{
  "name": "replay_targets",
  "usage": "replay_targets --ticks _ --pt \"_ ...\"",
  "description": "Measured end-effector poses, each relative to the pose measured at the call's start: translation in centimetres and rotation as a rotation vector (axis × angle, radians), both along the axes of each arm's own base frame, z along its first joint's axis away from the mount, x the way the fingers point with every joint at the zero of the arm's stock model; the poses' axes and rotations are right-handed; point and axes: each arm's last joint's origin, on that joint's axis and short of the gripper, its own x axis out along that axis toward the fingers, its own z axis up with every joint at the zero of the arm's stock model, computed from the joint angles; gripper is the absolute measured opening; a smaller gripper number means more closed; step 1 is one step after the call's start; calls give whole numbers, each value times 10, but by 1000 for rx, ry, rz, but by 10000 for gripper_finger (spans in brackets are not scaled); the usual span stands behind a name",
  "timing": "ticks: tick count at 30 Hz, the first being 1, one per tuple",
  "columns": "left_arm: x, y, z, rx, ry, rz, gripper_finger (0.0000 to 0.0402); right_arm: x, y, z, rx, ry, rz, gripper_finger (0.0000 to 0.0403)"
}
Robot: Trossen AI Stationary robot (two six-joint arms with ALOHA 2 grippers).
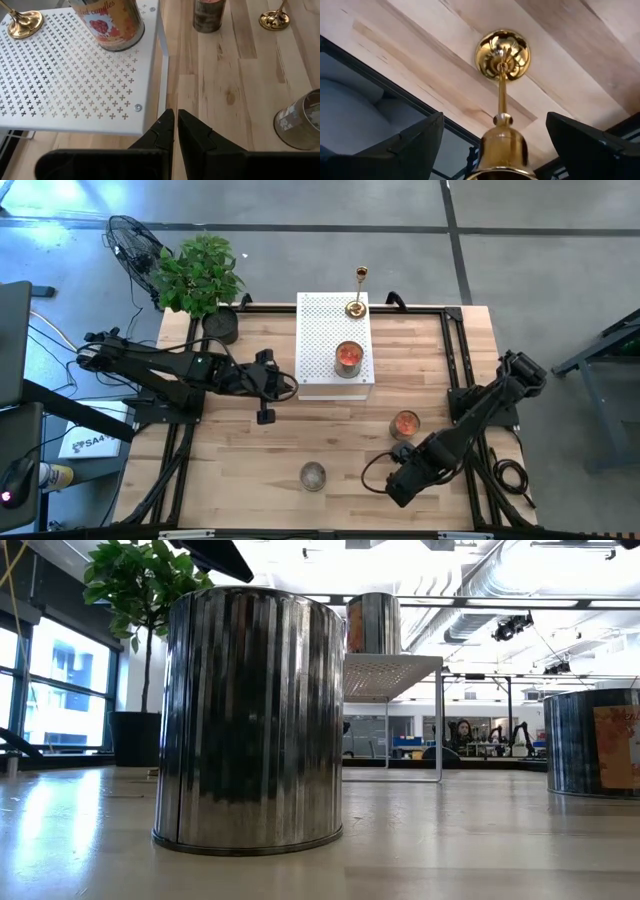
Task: Pick & Place candle stick holders
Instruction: Put the bottom golden candle holder on the shelf
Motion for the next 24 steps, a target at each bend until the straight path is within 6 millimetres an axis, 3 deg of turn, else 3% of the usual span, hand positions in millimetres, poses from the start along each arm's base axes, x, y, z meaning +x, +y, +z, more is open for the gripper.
replay_targets --ticks 18,24 --pt "1 0 1 -1 -9 1 19 1 -3 1 -39 -40 31 345" --pt "1 0 1 -2 -9 1 19 6 -1 2 22 -39 -12 345"
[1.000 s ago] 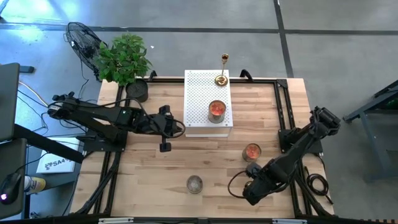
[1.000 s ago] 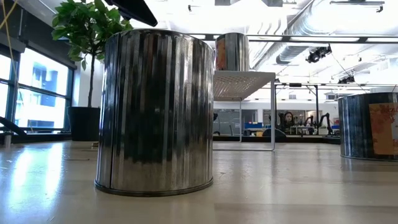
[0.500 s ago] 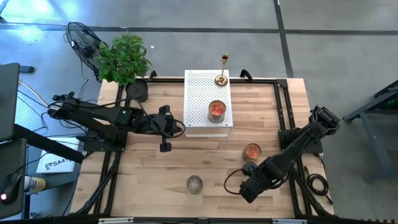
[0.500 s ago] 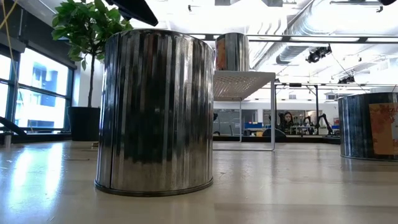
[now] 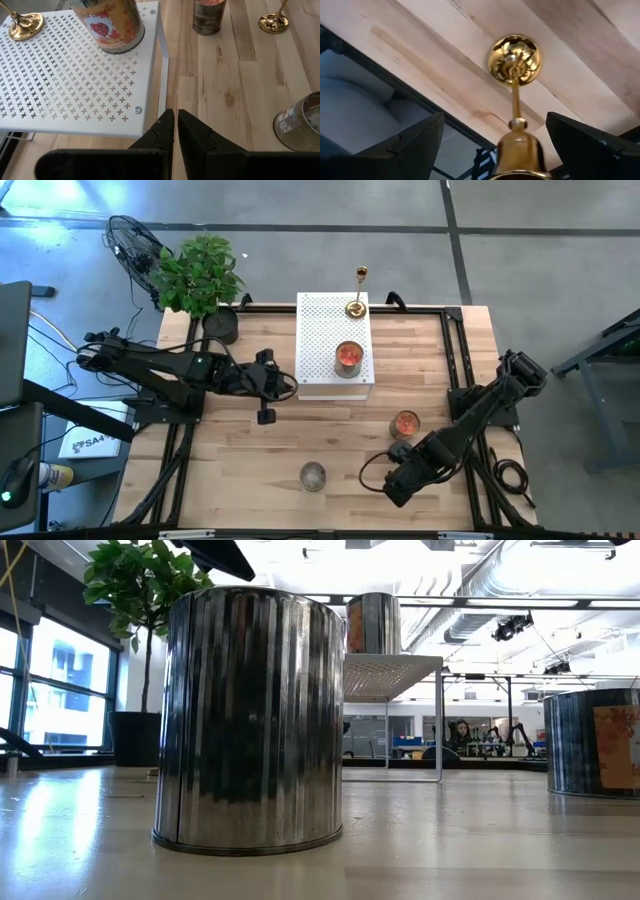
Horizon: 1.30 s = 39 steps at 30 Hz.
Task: Pick & Place candle stick holders
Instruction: Put the bottom golden candle holder on the shelf
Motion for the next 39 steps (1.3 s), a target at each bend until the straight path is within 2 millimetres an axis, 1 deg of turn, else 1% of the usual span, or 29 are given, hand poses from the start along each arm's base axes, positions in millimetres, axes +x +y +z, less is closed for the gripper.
replay_targets --ticks 4,11,16,23,27,33,39 --pt "0 0 0 1 0 0 19 3 -1 0 17 -14 9 345" --pt "0 0 0 1 1 0 19 3 -7 -1 -37 -5 0 346" --pt "0 0 0 1 2 0 19 1 -7 -1 -30 29 1 343" --pt "0 0 0 1 2 0 19 -1 -6 -1 -12 53 3 311" --pt "0 0 0 1 2 0 19 -1 -6 3 -10 56 4 293" --pt "0 0 0 1 2 0 19 -2 -7 10 -19 68 4 277" --pt "0 0 0 1 3 0 19 -2 -6 10 -11 75 3 267"
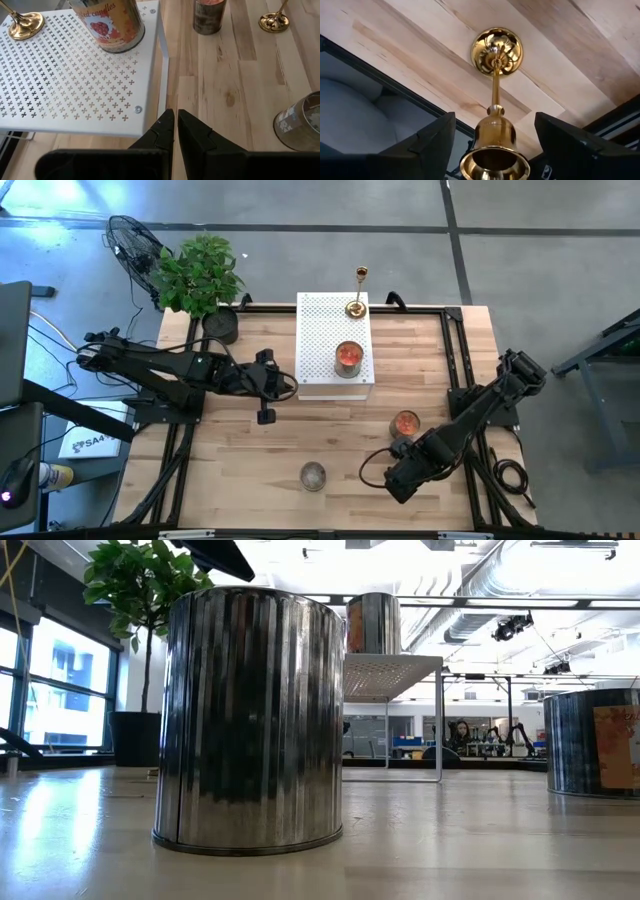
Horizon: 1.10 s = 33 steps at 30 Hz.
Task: Pick & Place candle stick holders
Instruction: Put the bottom golden candle holder on the shelf
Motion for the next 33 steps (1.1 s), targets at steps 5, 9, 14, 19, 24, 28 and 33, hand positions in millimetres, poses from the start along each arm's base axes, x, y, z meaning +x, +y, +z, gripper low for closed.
replay_targets --ticks 5,9,14,19,24,28,33 --pt "0 0 -1 1 7 0 19 0 0 0 3 7 -19 261" --pt "0 0 -1 1 7 0 19 0 0 0 7 12 -18 248" --pt "0 0 -1 1 7 0 19 0 0 0 7 12 -12 212" --pt "0 0 -1 1 7 0 19 -1 0 0 0 9 6 148" --pt "0 0 -1 1 7 0 19 0 0 0 -9 -5 25 123" --pt "0 0 0 -5 5 5 19 0 -1 0 -18 -14 31 123" --pt "-1 1 0 -16 -6 56 19 0 -1 0 -30 -29 48 123"
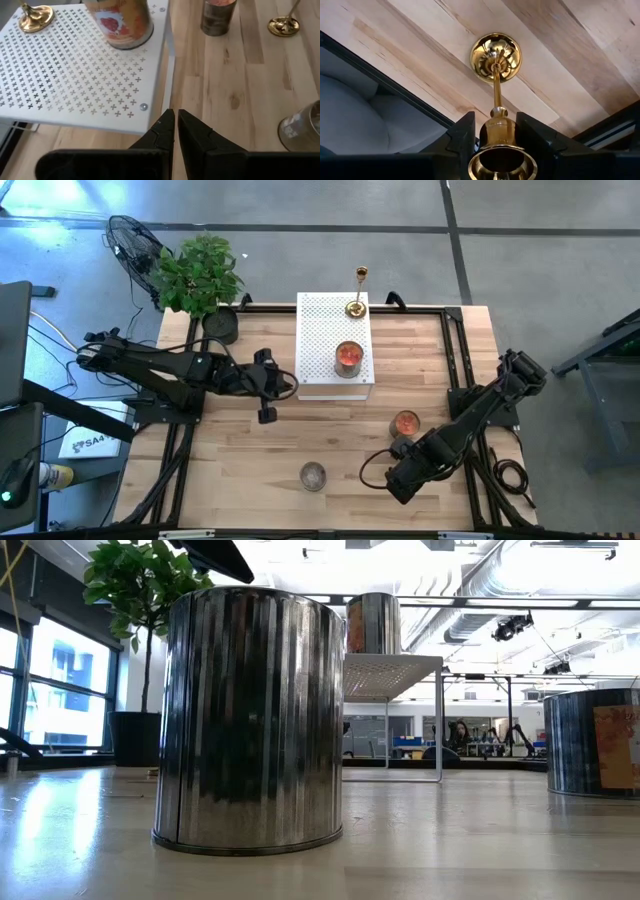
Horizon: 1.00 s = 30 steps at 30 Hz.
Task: Pick & Place candle stick holders
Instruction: Put the bottom golden candle holder on the shelf
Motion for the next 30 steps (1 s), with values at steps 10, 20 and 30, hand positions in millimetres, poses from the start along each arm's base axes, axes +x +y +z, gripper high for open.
replay_targets --ticks 10,20,30 --pt "1 -1 1 -12 -5 -22 19 1 -1 0 -36 -45 46 123" --pt "2 -1 2 21 -15 -45 19 7 0 23 -85 -142 62 123" --pt "2 0 2 58 -18 -28 19 11 -3 75 -199 -336 121 123"
